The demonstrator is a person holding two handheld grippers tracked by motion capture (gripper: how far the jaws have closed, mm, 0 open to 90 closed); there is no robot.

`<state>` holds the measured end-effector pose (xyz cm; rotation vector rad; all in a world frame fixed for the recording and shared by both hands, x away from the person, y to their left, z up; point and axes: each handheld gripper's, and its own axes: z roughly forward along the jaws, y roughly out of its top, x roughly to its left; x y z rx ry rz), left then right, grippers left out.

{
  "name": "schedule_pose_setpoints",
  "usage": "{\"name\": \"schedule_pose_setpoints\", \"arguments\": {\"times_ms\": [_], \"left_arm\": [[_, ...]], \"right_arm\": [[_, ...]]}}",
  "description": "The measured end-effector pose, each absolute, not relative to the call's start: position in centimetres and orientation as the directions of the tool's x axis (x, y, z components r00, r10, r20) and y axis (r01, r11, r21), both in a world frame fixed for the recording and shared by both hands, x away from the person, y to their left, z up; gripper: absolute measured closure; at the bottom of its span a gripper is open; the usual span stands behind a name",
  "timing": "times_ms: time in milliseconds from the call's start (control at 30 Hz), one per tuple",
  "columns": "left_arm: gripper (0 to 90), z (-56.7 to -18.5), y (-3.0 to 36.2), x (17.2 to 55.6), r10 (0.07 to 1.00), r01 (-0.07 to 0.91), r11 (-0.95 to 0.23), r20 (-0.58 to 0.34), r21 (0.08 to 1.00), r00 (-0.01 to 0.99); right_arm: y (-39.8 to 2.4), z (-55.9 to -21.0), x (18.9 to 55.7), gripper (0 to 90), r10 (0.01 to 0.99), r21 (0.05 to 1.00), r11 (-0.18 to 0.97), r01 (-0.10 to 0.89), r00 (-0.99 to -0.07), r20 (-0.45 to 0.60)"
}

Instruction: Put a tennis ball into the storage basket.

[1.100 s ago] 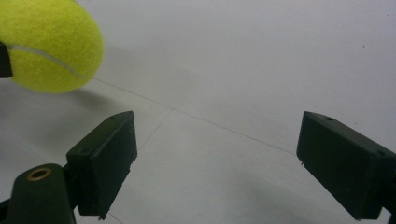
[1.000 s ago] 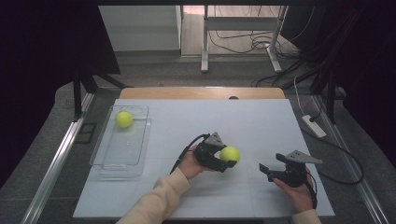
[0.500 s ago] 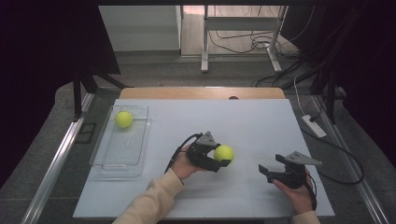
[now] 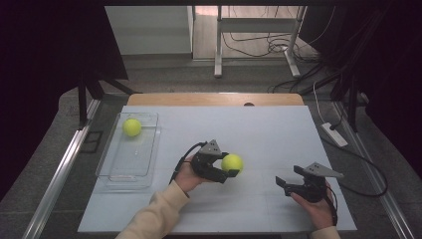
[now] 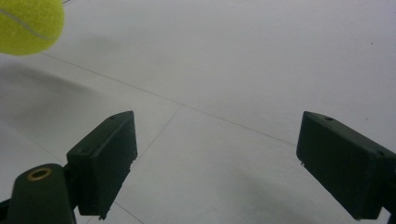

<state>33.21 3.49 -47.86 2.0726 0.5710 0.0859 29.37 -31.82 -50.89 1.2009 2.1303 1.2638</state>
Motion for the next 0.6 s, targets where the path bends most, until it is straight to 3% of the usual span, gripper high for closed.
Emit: {"name": "schedule_pose_setpoints", "arguments": {"times_ms": [600], "left_arm": [[27.3,-47.9,6.1,33.0,0.466,0.392,-0.415,-0.179,0.821,0.867]], "right_arm": [[-31.3,-51.0,29.4,12.5,0.822,0.845,0.243,0.476,-0.564,0.082]]}}
